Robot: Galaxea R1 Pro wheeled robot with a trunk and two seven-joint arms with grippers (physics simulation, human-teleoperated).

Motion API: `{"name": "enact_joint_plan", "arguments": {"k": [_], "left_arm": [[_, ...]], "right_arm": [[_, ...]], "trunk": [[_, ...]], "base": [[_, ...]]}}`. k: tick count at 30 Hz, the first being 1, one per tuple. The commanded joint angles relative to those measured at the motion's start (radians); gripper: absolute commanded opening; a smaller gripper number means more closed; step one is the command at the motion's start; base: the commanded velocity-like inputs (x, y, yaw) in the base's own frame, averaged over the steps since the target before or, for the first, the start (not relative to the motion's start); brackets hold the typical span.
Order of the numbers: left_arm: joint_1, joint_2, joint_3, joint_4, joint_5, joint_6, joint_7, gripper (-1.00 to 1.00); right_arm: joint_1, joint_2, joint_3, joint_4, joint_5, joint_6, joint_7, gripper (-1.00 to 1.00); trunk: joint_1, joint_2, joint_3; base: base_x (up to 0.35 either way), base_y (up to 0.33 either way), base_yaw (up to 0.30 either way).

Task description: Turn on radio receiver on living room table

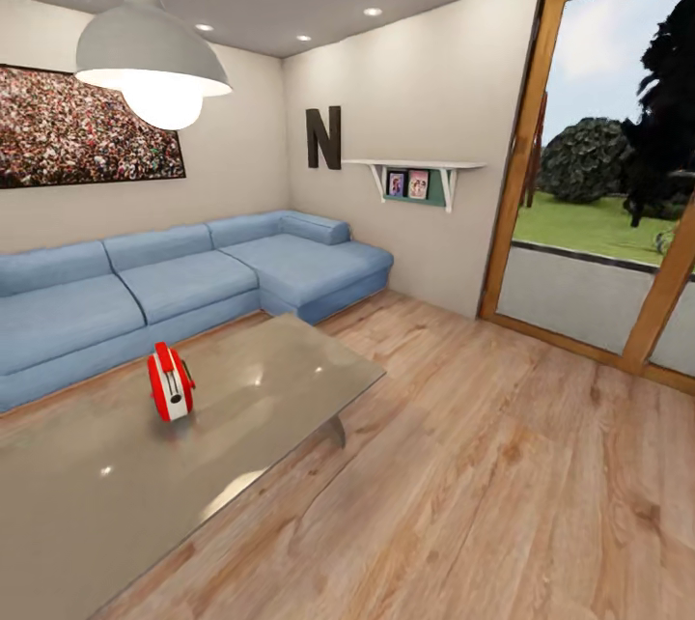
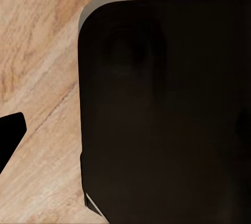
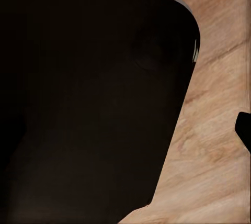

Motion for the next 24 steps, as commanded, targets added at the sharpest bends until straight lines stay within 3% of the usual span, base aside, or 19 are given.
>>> {"name": "enact_joint_plan", "arguments": {"k": [1,18,24], "left_arm": [[0.000,0.000,-0.001,0.000,0.000,0.000,0.000,1.00],[0.000,0.000,-0.001,0.000,0.000,0.000,0.000,1.00],[0.000,0.000,-0.001,0.000,0.000,0.000,0.000,1.00]], "right_arm": [[0.000,0.000,0.000,0.000,0.000,0.000,0.000,1.00],[0.000,0.000,0.000,0.000,0.000,0.000,0.000,1.00],[0.000,0.000,0.000,0.000,0.000,0.000,0.000,1.00]], "trunk": [[0.000,0.000,0.000],[0.000,0.000,-0.007],[0.000,0.000,-0.010]], "base": [[0.250,0.000,0.270],[0.242,0.000,0.270],[0.066,0.000,0.270]]}}
